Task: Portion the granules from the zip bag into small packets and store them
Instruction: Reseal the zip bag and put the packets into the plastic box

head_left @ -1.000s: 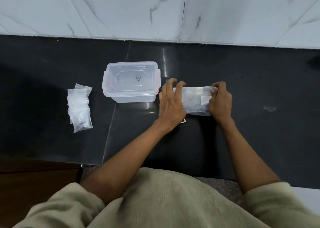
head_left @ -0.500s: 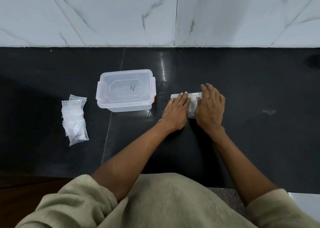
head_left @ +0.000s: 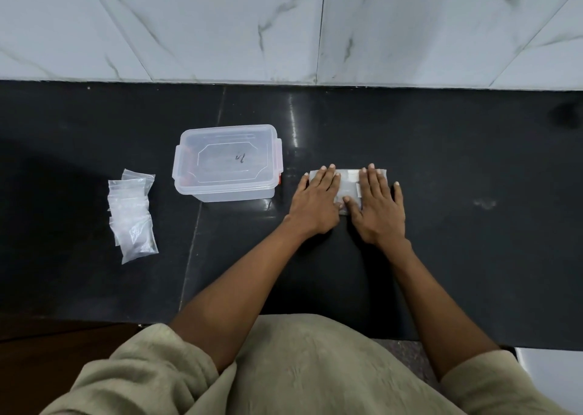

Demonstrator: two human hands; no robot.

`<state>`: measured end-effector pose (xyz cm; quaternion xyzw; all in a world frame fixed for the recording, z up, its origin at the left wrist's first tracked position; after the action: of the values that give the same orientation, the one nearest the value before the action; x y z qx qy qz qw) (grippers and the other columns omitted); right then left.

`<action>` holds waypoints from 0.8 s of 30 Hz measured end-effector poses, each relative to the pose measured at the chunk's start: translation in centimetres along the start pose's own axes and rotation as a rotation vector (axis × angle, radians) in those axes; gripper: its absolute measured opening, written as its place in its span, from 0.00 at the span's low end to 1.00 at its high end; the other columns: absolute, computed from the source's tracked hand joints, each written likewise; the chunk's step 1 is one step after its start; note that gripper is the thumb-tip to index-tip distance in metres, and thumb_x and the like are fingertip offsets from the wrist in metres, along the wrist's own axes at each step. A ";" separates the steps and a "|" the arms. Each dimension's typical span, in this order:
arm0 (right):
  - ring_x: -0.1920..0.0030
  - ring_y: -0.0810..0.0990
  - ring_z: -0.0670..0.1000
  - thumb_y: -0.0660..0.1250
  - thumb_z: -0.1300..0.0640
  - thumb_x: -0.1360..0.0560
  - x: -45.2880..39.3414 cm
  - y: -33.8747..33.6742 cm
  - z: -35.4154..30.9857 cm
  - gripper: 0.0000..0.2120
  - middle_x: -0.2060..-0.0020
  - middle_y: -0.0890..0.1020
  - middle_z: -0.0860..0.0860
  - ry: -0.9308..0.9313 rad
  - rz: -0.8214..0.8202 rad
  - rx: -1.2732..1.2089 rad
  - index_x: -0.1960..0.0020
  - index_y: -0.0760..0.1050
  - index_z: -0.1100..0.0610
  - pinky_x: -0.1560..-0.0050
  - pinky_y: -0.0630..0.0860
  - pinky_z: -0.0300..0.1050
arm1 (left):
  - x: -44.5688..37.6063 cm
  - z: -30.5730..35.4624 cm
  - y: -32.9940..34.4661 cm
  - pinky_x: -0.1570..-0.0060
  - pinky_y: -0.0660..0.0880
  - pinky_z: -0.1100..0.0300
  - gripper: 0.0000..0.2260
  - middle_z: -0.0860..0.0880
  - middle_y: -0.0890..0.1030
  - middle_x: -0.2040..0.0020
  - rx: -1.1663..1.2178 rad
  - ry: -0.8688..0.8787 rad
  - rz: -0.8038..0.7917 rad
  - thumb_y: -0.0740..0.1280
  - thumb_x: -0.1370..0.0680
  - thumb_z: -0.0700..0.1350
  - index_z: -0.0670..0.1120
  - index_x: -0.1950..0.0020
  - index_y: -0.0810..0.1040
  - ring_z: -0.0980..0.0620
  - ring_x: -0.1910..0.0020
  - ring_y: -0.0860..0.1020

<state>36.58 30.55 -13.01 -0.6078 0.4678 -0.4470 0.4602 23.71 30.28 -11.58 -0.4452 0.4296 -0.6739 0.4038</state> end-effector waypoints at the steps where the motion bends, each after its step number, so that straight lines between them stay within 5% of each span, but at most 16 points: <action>1: 0.17 0.42 0.49 0.36 0.33 0.20 0.0 0.0 0.1 0.39 0.17 0.44 0.50 -0.003 -0.002 -0.005 0.16 0.42 0.54 0.18 0.40 0.57 | 0.0 0.1 0.1 0.20 0.43 0.45 0.31 0.48 0.43 0.16 0.014 -0.002 -0.027 0.54 0.15 0.54 0.45 0.16 0.46 0.50 0.17 0.42; 3: 0.17 0.45 0.51 0.40 0.35 0.19 0.2 -0.7 0.1 0.38 0.16 0.47 0.53 0.011 0.050 -0.019 0.16 0.45 0.56 0.18 0.44 0.58 | -0.2 0.0 0.2 0.20 0.43 0.43 0.31 0.49 0.41 0.16 0.047 -0.007 -0.086 0.55 0.15 0.53 0.45 0.16 0.45 0.51 0.17 0.42; 5: 0.21 0.60 0.57 0.52 0.41 0.18 1.7 -2.6 -0.4 0.34 0.20 0.60 0.58 0.067 0.214 -0.090 0.20 0.58 0.60 0.22 0.58 0.58 | -0.5 -0.2 0.1 0.20 0.42 0.42 0.30 0.50 0.40 0.16 0.093 -0.015 -0.155 0.54 0.14 0.52 0.46 0.16 0.45 0.51 0.17 0.41; 8: 0.48 0.77 0.59 0.66 0.51 0.25 5.8 -5.2 -3.2 0.16 0.47 0.78 0.58 0.034 0.501 -0.227 0.43 0.75 0.61 0.48 0.71 0.53 | -0.9 -0.5 -0.3 0.21 0.40 0.40 0.27 0.51 0.40 0.16 0.171 -0.028 -0.236 0.51 0.13 0.49 0.46 0.16 0.46 0.52 0.18 0.41; 11: 0.57 0.74 0.55 0.68 0.51 0.27 7.7 -3.6 -6.4 0.10 0.58 0.78 0.54 0.018 0.416 -0.282 0.54 0.76 0.57 0.56 0.69 0.50 | -1.1 -0.5 -0.2 0.21 0.40 0.40 0.26 0.51 0.39 0.16 0.196 -0.028 -0.261 0.51 0.13 0.47 0.46 0.16 0.46 0.53 0.18 0.41; 18: 0.52 0.77 0.54 0.71 0.62 0.28 6.6 -0.9 -7.2 0.14 0.52 0.80 0.56 0.220 0.200 -0.468 0.43 0.77 0.61 0.52 0.72 0.44 | -1.2 -0.8 0.0 0.21 0.39 0.39 0.27 0.51 0.40 0.16 0.188 -0.025 -0.257 0.52 0.13 0.46 0.47 0.16 0.46 0.53 0.18 0.41; 22: 0.62 0.76 0.52 0.69 0.60 0.30 7.1 -1.8 -6.3 0.03 0.62 0.79 0.53 0.228 0.188 -0.478 0.59 0.76 0.59 0.62 0.67 0.40 | -1.2 -0.9 -0.1 0.21 0.39 0.39 0.26 0.52 0.40 0.16 0.200 -0.028 -0.249 0.52 0.13 0.47 0.47 0.16 0.47 0.53 0.18 0.41; 24: 0.67 0.71 0.49 0.70 0.59 0.31 8.3 -1.8 -5.3 0.09 0.66 0.75 0.51 0.247 0.170 -0.458 0.66 0.71 0.57 0.68 0.61 0.38 | -1.3 -1.0 0.0 0.21 0.40 0.39 0.27 0.51 0.40 0.16 0.214 -0.035 -0.245 0.53 0.13 0.48 0.47 0.16 0.48 0.53 0.18 0.41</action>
<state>33.06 21.91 -9.41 -0.5954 0.6587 -0.3601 0.2863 23.16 31.71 -12.14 -0.4603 0.2906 -0.7522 0.3714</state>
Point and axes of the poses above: each hand's wrist, its own x-axis away from the middle knuckle, its own y-axis out of the palm, z = x × y, the point moved 10 cm from there along -x, towards the middle knuckle
